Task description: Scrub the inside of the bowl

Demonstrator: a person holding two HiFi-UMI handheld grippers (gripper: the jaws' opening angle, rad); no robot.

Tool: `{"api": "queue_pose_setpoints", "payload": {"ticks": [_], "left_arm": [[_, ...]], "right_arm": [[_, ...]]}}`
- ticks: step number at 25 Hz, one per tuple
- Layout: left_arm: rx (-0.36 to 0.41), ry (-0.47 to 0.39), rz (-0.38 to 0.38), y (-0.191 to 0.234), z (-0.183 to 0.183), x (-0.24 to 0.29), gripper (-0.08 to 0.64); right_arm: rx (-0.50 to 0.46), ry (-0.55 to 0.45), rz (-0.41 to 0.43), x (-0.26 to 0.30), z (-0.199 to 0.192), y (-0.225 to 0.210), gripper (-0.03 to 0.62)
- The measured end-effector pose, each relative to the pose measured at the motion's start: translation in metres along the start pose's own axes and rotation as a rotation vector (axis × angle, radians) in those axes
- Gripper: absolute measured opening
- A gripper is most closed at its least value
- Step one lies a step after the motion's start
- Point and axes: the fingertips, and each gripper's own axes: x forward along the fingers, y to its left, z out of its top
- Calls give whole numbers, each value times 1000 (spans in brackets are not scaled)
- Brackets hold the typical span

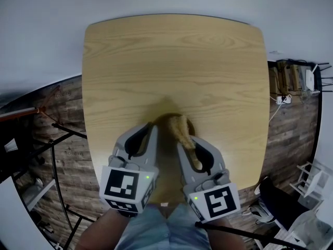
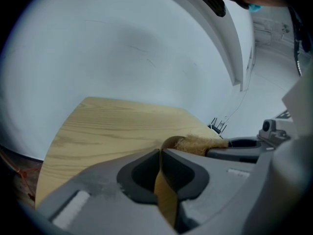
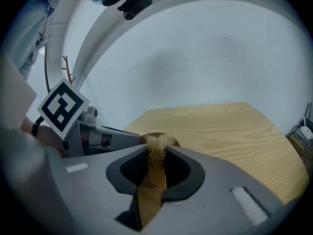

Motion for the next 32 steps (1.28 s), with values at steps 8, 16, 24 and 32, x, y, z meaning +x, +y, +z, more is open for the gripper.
{"api": "queue_pose_setpoints", "payload": {"ticks": [8, 16, 24, 32], "left_arm": [[17, -8, -2, -14, 12, -4, 37], [61, -31, -56, -29, 19, -5, 37], [45, -39, -84, -31, 22, -7, 37], [46, -46, -68, -30, 19, -12, 37]], "right_arm": [[-25, 80, -15, 4, -6, -4, 71], [-92, 137, 46, 13, -9, 11, 66], [-114, 184, 164, 15, -15, 23, 64], [-138, 232, 298, 6, -29, 55, 61]]}}
